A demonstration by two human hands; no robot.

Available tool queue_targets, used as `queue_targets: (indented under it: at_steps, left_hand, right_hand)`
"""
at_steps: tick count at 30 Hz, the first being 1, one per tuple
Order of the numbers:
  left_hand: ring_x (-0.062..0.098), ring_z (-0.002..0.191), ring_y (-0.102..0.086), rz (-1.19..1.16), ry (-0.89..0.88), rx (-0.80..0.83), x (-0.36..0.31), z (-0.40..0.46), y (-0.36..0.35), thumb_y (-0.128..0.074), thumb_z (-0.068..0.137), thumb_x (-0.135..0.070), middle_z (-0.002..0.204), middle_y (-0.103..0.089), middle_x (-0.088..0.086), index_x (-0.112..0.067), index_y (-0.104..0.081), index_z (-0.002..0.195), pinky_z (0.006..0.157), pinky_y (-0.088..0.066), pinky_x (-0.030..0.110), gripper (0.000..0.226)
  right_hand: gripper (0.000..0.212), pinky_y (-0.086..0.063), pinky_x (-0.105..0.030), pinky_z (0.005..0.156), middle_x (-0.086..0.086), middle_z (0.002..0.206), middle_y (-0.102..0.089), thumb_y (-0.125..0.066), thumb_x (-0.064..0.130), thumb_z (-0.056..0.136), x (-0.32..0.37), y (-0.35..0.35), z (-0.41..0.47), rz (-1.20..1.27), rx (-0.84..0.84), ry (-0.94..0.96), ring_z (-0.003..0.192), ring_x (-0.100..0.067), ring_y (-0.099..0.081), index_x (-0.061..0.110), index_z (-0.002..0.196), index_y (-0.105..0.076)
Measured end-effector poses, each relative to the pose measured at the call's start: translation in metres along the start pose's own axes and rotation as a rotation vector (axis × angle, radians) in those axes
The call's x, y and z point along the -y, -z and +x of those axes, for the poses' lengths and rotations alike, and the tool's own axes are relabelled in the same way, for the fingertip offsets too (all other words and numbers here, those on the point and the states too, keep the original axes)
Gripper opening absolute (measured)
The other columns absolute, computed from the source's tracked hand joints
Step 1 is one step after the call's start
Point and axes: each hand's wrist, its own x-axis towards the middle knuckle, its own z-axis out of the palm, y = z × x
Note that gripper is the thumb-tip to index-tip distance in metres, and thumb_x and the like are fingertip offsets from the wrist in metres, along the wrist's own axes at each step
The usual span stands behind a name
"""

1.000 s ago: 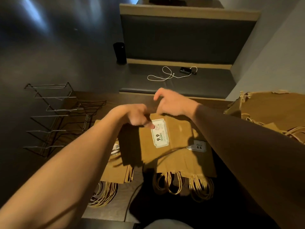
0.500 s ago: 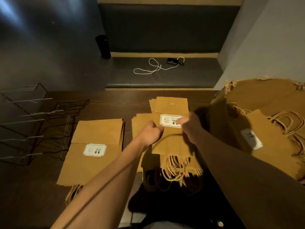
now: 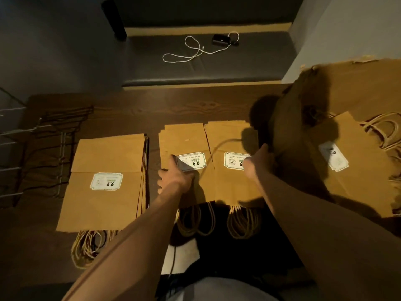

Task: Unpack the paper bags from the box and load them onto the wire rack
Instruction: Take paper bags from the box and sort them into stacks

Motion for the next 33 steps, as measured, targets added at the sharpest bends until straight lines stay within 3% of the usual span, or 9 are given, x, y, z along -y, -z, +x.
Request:
queue_targets:
  at_steps: [2,6,8,10,14,17,24,29,33]
  left_hand:
    - [0.042,0.127,-0.045,-0.021,0.015,-0.009,0.003,0.006,0.004,-0.078,0.079,-0.043,0.14,-0.042,0.019,-0.035,-0.015,0.149,0.105,-0.041,0.057,0.095]
    - [0.039,0.115,-0.056,-0.13,0.056,0.06,0.01,0.02,0.009,-0.081,0.062,-0.046,0.128,-0.053,0.015,-0.024,-0.023,0.141,0.095,-0.051,0.055,0.1]
    - [0.038,0.115,-0.057,-0.169,0.077,0.065,0.011,0.023,0.01,-0.073,0.058,-0.053,0.128,-0.055,0.015,-0.018,-0.027,0.137,0.097,-0.051,0.053,0.097]
    - [0.038,0.117,-0.056,-0.237,0.1,0.032,0.009,0.02,0.015,-0.064,0.071,-0.05,0.13,-0.055,0.016,-0.012,-0.032,0.139,0.098,-0.051,0.05,0.084]
    - [0.033,0.112,-0.061,-0.218,0.077,-0.001,0.016,0.021,0.021,-0.053,0.096,-0.028,0.127,-0.061,0.016,-0.006,-0.046,0.137,0.096,-0.053,0.04,0.047]
    - [0.034,0.113,-0.06,-0.202,0.045,-0.006,0.025,0.026,0.024,-0.053,0.096,-0.022,0.126,-0.061,0.017,-0.006,-0.046,0.138,0.096,-0.053,0.042,0.045]
    - [0.035,0.111,-0.061,-0.24,0.047,0.032,0.021,0.031,0.03,-0.056,0.091,-0.022,0.127,-0.059,0.016,-0.013,-0.032,0.148,0.094,-0.054,0.045,0.062]
    - [0.032,0.113,-0.057,-0.28,0.078,0.004,0.02,0.035,0.028,-0.053,0.095,-0.023,0.135,-0.055,0.014,-0.013,-0.032,0.149,0.092,-0.05,0.038,0.059]
    - [0.024,0.089,-0.056,-0.245,0.09,0.024,0.021,0.036,0.028,-0.052,0.096,-0.023,0.124,-0.057,0.014,-0.009,-0.038,0.144,0.086,-0.05,0.036,0.052]
  right_hand:
    - [0.056,-0.036,-0.042,0.105,-0.017,0.143,-0.038,-0.053,0.014,0.093,0.005,-0.009,-0.013,-0.146,-0.026,0.128,0.132,-0.035,-0.037,0.013,0.146,-0.033]
    - [0.041,-0.05,-0.042,0.096,-0.012,0.125,-0.058,-0.05,0.01,0.094,0.028,-0.035,-0.038,-0.158,0.159,0.358,0.115,-0.029,-0.056,0.014,0.135,-0.048]
    - [0.041,-0.05,-0.034,0.089,-0.012,0.127,-0.058,-0.049,0.008,0.095,0.044,-0.043,-0.05,-0.099,0.299,0.325,0.111,-0.025,-0.055,0.01,0.135,-0.049]
    - [0.042,-0.044,-0.028,0.083,-0.013,0.133,-0.054,-0.047,0.009,0.095,0.057,-0.049,-0.058,-0.065,0.398,0.237,0.113,-0.027,-0.054,0.005,0.137,-0.046]
    - [0.046,-0.043,-0.03,0.092,-0.014,0.144,-0.045,-0.041,0.013,0.097,0.072,-0.061,-0.063,-0.043,0.475,0.11,0.127,-0.031,-0.048,0.003,0.142,-0.041]
    - [0.049,-0.042,-0.033,0.098,-0.012,0.146,-0.043,-0.039,0.015,0.096,0.071,-0.071,-0.067,-0.002,0.501,0.052,0.129,-0.031,-0.047,0.005,0.144,-0.038]
    - [0.047,-0.039,-0.031,0.083,-0.009,0.129,-0.052,-0.046,0.014,0.095,0.072,-0.073,-0.057,0.216,0.513,-0.097,0.11,-0.026,-0.05,0.009,0.141,-0.041]
    - [0.052,-0.041,-0.037,0.097,-0.009,0.144,-0.045,-0.043,0.013,0.094,0.071,-0.075,-0.049,0.21,0.546,-0.093,0.128,-0.03,-0.046,0.012,0.146,-0.036]
    - [0.059,-0.037,-0.042,0.109,-0.006,0.149,-0.041,-0.046,0.013,0.091,0.065,-0.078,-0.048,0.205,0.588,-0.096,0.134,-0.029,-0.04,0.016,0.149,-0.033]
